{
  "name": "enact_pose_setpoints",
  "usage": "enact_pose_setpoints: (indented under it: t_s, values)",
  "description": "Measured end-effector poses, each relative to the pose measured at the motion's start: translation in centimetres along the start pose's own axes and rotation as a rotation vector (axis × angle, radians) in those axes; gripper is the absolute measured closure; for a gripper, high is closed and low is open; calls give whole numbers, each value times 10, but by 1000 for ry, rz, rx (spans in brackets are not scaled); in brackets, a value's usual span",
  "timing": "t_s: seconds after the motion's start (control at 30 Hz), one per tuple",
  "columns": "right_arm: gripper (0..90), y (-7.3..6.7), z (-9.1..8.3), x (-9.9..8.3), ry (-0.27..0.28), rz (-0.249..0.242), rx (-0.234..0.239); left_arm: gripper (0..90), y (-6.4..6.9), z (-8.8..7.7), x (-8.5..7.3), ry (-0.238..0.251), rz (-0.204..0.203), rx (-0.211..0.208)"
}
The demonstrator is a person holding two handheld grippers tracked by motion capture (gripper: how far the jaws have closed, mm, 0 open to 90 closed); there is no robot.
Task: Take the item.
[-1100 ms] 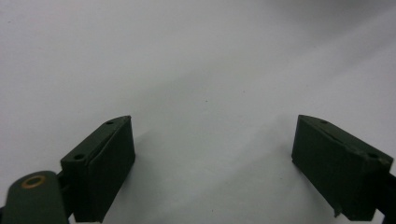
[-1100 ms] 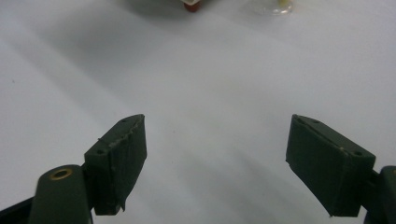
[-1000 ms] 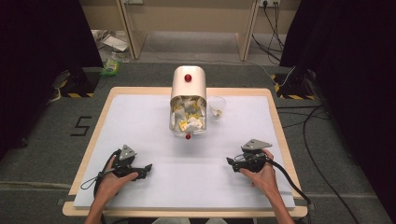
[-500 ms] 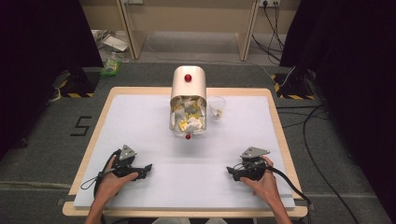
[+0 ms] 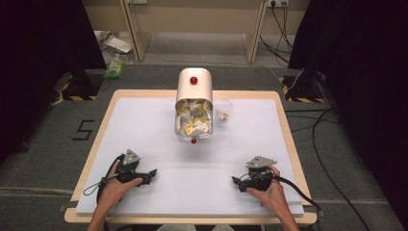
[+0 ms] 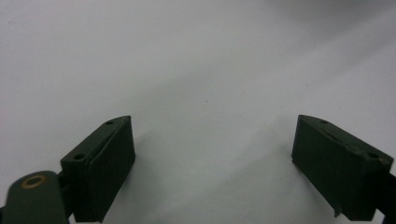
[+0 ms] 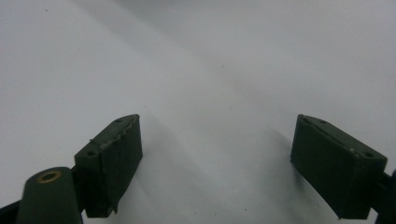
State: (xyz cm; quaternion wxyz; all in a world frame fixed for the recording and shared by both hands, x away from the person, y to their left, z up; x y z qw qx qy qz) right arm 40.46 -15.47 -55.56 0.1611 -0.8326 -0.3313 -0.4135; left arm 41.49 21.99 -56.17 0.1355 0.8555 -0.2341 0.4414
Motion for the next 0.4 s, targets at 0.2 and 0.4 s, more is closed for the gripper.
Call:
enact_pose_setpoints:
  t_s: [0.2,0.4]
  values:
    - [159,-1,0,0,-2,-2,-2,121,0,0,0,0,0,0]
    - [158,-1,0,0,-2,-3,-2,121,0,0,0,0,0,0]
Point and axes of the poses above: each handheld gripper's, and its own axes: z roughly forward along the jaws, x roughly out of its top, y roughly to its right, the point moved 8 cm from there along z, roughly forward along the jaws, and after that the axes turned 6 degrees about y, right-handed, at the moved point
